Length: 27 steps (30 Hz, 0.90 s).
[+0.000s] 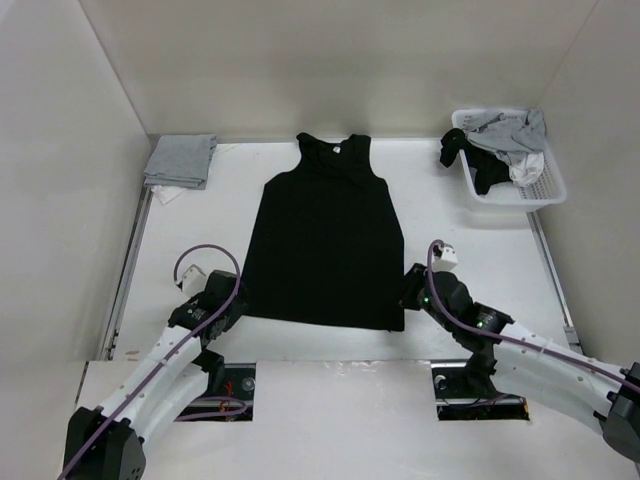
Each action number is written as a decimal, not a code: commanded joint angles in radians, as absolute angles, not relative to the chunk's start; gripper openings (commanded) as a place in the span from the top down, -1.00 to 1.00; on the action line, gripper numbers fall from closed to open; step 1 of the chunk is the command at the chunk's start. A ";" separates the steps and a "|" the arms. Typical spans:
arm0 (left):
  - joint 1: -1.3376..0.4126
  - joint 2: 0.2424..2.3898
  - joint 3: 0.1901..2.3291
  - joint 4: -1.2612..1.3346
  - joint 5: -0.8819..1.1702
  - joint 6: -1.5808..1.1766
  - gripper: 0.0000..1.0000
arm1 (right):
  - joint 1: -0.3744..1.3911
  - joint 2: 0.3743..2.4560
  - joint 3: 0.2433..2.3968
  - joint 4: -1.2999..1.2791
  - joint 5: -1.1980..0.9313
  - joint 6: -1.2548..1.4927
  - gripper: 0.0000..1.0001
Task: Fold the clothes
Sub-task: Fold the tank top
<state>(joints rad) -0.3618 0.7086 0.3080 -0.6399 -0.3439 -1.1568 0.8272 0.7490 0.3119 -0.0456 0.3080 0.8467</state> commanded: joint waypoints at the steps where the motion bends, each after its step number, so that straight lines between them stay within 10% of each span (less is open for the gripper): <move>1: -0.366 0.724 0.328 -0.652 -0.359 -1.173 0.41 | 0.840 0.713 0.308 -0.025 0.330 0.861 0.50; 27: -0.375 0.390 0.397 -0.465 -0.273 -0.891 1.00 | 0.936 0.814 0.388 -0.458 0.408 1.155 0.22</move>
<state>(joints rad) -0.3462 0.4259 0.3973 -0.4683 -0.2398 -0.9485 0.8936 0.7944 0.3222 -0.3355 0.3584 1.0481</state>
